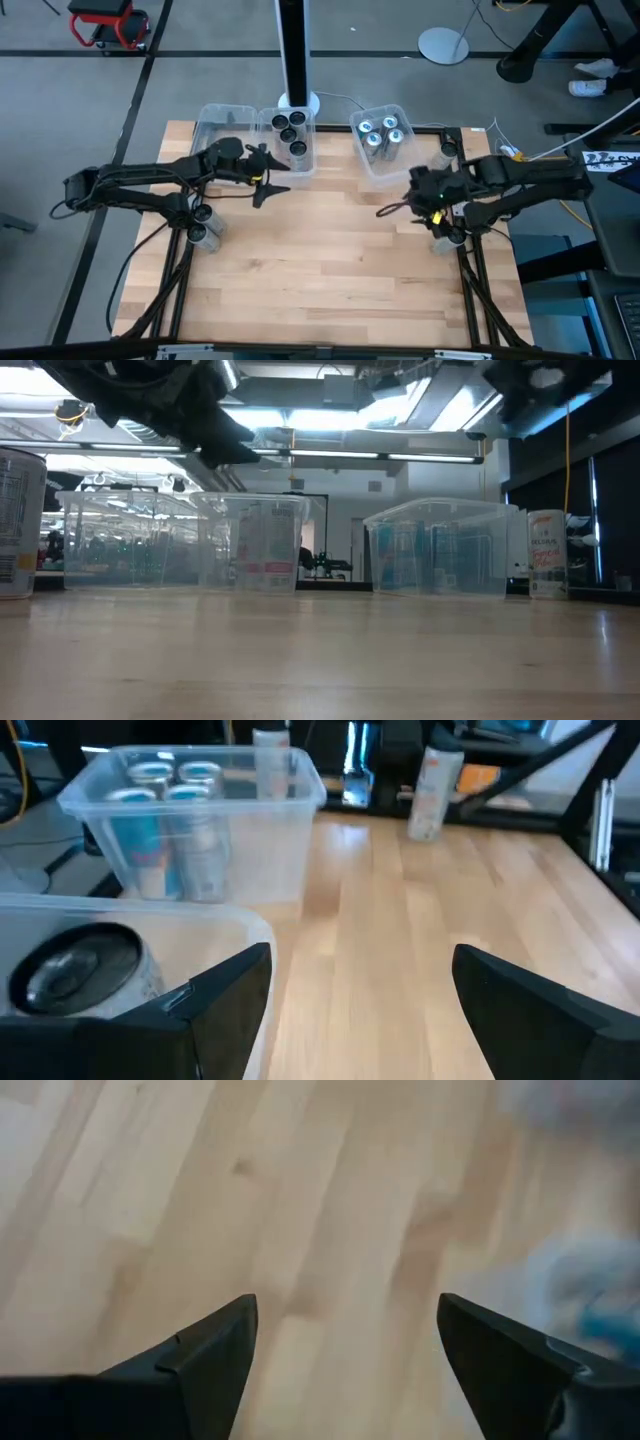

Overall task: Sort soda cans
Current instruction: Put the bottom right white-yellow soda can into the top left transparent bin

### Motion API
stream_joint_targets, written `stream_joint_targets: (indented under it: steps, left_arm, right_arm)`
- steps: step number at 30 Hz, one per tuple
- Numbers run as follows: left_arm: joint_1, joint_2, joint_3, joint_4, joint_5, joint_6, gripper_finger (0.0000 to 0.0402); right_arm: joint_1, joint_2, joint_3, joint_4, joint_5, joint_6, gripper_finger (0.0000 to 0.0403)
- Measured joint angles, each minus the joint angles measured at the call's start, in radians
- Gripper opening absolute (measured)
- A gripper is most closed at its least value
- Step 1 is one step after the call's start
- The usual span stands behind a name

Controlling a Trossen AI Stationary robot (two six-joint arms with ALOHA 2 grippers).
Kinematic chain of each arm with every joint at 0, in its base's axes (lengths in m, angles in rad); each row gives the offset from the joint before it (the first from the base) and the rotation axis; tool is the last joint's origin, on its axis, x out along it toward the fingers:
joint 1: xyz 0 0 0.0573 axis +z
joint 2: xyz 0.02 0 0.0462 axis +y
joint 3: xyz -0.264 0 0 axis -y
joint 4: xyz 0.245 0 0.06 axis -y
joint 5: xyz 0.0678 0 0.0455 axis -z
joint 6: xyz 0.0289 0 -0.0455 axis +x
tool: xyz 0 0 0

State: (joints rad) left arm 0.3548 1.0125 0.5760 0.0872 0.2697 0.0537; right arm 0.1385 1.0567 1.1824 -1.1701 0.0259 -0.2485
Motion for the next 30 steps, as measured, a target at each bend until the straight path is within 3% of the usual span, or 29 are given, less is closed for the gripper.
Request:
stream_joint_targets:
  steps: [6, 15, 22, 30]
  left_arm:
    - [-0.011, -0.009, 0.002, 0.003, 0.0, 0.007, 0.0301]
    - [-0.01, -0.009, 0.002, 0.03, 0.0, 0.029, 0.0301]
    - [-0.01, -0.009, 0.002, 0.018, 0.0, 0.023, 0.0301]
    - [-0.01, -0.009, 0.002, 0.014, 0.0, 0.025, 0.0301]
  right_arm:
    - [0.129, 0.001, 0.002, -0.156, -0.009, 0.327, 0.0308]
    - [0.299, 0.027, 0.003, -0.388, -0.027, 0.671, 0.0308]
    - [0.362, 0.068, -0.008, -0.401, -0.056, 0.721, 0.0308]
    - [0.359, 0.082, -0.125, -0.402, -0.117, 0.717, 0.0308]
